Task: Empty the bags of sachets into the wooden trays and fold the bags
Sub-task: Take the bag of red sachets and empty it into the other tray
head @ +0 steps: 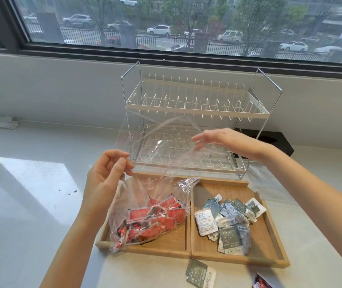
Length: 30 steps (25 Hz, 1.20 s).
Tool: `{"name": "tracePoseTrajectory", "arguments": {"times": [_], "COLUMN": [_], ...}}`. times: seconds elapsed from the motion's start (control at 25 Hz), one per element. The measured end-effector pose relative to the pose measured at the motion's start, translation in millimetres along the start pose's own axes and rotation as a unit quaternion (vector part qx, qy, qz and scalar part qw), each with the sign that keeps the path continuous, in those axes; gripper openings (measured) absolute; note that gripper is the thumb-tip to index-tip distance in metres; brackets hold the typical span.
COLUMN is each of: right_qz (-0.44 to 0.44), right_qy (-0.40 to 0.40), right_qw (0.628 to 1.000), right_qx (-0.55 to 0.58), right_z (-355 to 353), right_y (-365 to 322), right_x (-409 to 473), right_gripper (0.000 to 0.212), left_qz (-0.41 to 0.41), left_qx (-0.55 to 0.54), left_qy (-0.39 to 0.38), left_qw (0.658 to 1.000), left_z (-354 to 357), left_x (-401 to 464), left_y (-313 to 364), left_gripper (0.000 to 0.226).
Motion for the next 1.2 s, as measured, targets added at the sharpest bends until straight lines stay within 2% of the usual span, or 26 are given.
{"name": "tracePoseTrajectory", "arguments": {"times": [0.12, 0.2, 0.32, 0.44, 0.52, 0.6, 0.68, 0.84, 1.0, 1.08, 1.2], "right_qz": [0.001, -0.017, -0.083, -0.113, -0.095, -0.046, 0.012, 0.112, 0.155, 0.169, 0.175], "right_qy": [0.029, 0.090, 0.242, 0.292, 0.320, 0.344, 0.304, 0.120, 0.001, -0.024, -0.023], "right_qw": [0.999, 0.995, 0.967, 0.950, 0.942, 0.922, 0.926, 0.978, 0.984, 0.983, 0.983], "right_qx": [-0.031, -0.031, -0.002, -0.012, 0.044, 0.172, 0.221, 0.127, 0.094, 0.066, 0.056], "right_z": [1.6, -5.0, -26.0, -32.6, -24.3, -7.5, 20.2, 92.2, 139.8, 156.0, 168.3], "right_y": [13.2, 11.4, -2.6, -9.4, -0.4, 15.0, 35.7, 66.1, 73.8, 76.0, 81.4], "right_x": [-0.7, -1.4, -4.9, -6.7, -3.2, -0.6, 2.3, 10.7, 26.3, 33.3, 38.7], "right_gripper": [0.021, 0.012, 0.014, 0.011, 0.026, 0.042, 0.048, 0.060, 0.080, 0.073, 0.039], "left_qz": [0.001, 0.004, -0.001, -0.002, -0.003, -0.008, -0.009, -0.016, -0.044, -0.056, -0.089], "left_qx": [0.003, 0.006, 0.007, 0.010, 0.010, 0.009, 0.012, -0.004, -0.015, -0.023, 0.004], "left_qy": [0.005, 0.014, 0.032, 0.045, 0.054, 0.062, 0.066, 0.069, 0.080, 0.084, 0.058], "left_qw": [1.000, 1.000, 0.999, 0.999, 0.998, 0.998, 0.998, 0.997, 0.996, 0.995, 0.994], "left_z": [-1.8, -3.8, -7.4, -10.7, -12.7, -15.4, -16.6, -20.9, -26.9, -30.5, -32.6], "left_x": [0.4, 1.5, 4.7, 6.9, 7.9, 8.4, 9.2, 12.5, 13.8, 14.6, 15.8], "left_y": [-1.4, -3.3, -6.2, -8.5, -9.5, -10.7, -11.3, -15.2, -25.2, -31.8, -43.8], "left_gripper": [0.033, 0.033, 0.032, 0.030, 0.029, 0.029, 0.029, 0.025, 0.026, 0.026, 0.025]}}
Point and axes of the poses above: each hand's wrist, its own x-axis towards the middle knuckle, its own z-axis out of the palm, y = z × x, the point moved 1 cm from there along x, towards the middle knuckle, and after that the axes turned 3 degrees about -z, right-handed, at the moved point
